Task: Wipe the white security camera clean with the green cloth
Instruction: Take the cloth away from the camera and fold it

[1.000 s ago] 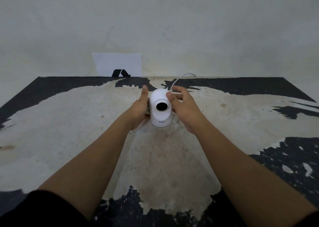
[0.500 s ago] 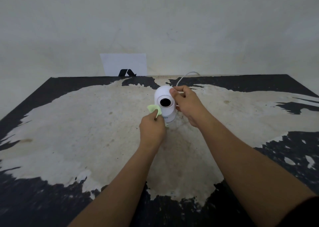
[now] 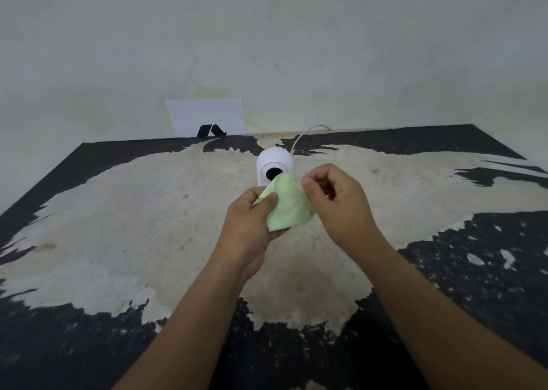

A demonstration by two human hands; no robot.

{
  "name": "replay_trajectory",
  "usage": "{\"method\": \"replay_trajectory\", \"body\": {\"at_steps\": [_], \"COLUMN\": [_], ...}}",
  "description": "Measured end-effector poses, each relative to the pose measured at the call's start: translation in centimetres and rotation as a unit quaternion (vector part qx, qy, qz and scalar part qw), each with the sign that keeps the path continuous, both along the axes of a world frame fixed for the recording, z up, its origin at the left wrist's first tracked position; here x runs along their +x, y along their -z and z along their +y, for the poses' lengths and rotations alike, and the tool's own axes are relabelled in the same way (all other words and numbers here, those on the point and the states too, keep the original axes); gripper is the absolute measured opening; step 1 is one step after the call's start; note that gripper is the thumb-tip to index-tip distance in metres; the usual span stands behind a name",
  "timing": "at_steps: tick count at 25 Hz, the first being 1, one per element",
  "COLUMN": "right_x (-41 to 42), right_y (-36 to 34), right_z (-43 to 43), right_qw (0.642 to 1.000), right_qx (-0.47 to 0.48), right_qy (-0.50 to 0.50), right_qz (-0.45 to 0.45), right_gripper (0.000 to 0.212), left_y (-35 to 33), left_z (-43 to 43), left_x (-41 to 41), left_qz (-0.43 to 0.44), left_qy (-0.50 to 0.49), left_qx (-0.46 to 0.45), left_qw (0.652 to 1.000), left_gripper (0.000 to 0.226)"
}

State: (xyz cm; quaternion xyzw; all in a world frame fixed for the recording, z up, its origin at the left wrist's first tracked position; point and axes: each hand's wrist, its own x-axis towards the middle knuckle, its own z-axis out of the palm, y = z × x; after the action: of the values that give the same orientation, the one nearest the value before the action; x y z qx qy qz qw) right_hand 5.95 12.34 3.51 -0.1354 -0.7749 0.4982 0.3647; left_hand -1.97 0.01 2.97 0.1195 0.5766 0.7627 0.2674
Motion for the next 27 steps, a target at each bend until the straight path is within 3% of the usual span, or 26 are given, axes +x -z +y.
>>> {"method": "replay_trajectory", "body": {"at_steps": [3, 6, 9, 12, 14, 16, 21, 27], "right_x": [2.3, 3.2, 3.9, 4.5, 4.8, 5.2, 6.4, 6.7], "right_y": [0.3, 0.2, 0.6, 0.4, 0.1, 0.2, 1.9, 2.9], "right_z": [-0.8, -0.5, 0.2, 1.0, 1.8, 2.9, 5.1, 6.3], "right_qw": [0.996, 0.997, 0.996, 0.985, 0.952, 0.919, 0.874, 0.834], "right_qx": [0.075, 0.057, 0.045, -0.140, -0.286, -0.375, -0.475, -0.541], "right_qy": [-0.016, 0.018, 0.031, -0.028, -0.060, -0.083, -0.087, -0.106], "right_qz": [-0.037, -0.040, -0.074, -0.092, -0.096, -0.087, -0.045, -0.010], "right_gripper": [0.006, 0.006, 0.013, 0.035, 0.045, 0.042, 0.015, 0.034], "left_y": [-0.3, -0.5, -0.3, 0.0, 0.3, 0.6, 1.0, 1.3], "left_z": [0.4, 0.9, 1.6, 2.7, 3.6, 4.4, 6.5, 7.6], "left_x": [1.6, 2.9, 3.7, 4.5, 5.0, 5.5, 5.9, 6.0], "left_qz": [-0.048, -0.062, -0.023, 0.049, 0.108, 0.160, 0.189, 0.260], "left_qy": [0.033, 0.052, 0.060, 0.063, 0.072, 0.083, 0.073, 0.083], "left_qx": [0.060, 0.092, 0.082, 0.027, -0.014, -0.041, -0.062, -0.082], "left_qw": [0.996, 0.992, 0.995, 0.996, 0.991, 0.983, 0.977, 0.958], "left_gripper": [0.029, 0.034, 0.032, 0.030, 0.030, 0.030, 0.027, 0.031]}}
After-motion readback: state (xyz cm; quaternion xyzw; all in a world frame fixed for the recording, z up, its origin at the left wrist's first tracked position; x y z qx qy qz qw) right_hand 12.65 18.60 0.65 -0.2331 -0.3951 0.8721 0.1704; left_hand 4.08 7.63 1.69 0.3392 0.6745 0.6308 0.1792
